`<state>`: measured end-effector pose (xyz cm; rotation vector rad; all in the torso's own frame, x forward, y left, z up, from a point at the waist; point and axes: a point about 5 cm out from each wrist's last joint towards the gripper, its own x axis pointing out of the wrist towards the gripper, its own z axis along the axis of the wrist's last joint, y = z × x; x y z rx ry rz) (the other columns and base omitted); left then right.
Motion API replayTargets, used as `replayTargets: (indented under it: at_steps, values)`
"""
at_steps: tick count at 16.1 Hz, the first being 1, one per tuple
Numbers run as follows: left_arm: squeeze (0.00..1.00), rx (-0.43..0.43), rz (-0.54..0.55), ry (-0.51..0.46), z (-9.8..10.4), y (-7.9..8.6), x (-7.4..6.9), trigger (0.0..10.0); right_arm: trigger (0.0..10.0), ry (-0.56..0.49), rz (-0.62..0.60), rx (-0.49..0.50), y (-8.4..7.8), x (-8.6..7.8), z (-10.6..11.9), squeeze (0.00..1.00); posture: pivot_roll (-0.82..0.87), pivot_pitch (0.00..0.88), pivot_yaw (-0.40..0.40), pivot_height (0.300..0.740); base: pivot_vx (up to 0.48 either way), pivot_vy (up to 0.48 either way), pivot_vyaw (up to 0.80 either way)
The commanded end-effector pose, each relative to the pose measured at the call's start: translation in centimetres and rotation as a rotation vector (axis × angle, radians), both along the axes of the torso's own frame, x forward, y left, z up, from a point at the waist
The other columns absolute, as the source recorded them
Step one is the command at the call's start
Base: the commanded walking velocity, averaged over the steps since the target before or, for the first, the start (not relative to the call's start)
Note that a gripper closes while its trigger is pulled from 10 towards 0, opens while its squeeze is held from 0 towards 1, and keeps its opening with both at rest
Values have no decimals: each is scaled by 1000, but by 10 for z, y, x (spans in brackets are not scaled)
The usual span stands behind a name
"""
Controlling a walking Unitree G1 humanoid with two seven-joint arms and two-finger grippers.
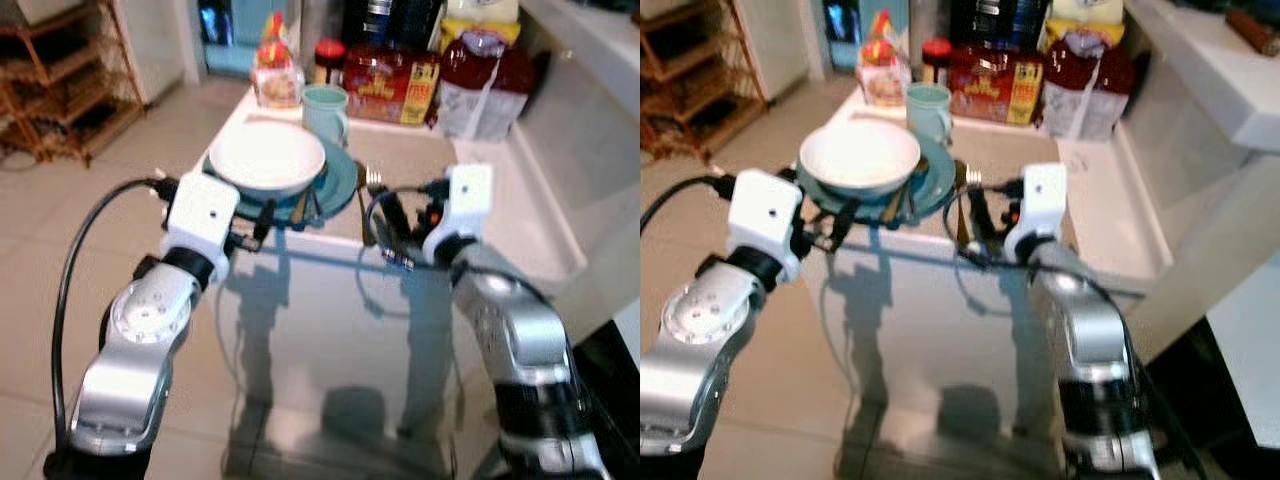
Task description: Setting the table
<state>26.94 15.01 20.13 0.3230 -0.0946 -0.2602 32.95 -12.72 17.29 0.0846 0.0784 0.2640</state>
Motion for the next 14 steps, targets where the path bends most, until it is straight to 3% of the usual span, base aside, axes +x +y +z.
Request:
replayTargets:
  at_steps: [1,2,3,5,6,14]
  values:
    - [0,14,-45,-21,5,-6,-2,10000,10000,61,-29,-28,-8,10,-5,1000,13,2,-56,740,0,0,0]
    - [0,18,-77,-14,4,-9,-3,10000,10000,105,12,-50,-5,16,-8,318,14,1,-56,740,0,0,0]
    - [0,32,-155,3,4,-14,-6,10000,10000,180,108,-78,2,24,-13,0,20,1,-59,740,0,0,0]
    - [0,75,-372,71,-3,-25,-24,10000,10000,226,144,-102,4,41,-4,0,20,0,-66,740,0,0,0]
    - [0,68,-408,88,-4,-26,-28,10000,10000,228,147,-108,3,43,-1,0,20,0,-66,740,0,0,0]
    - [0,60,-469,108,-5,-30,-34,10000,10000,293,62,-125,-13,55,13,0,9,0,-71,740,0,0,0]
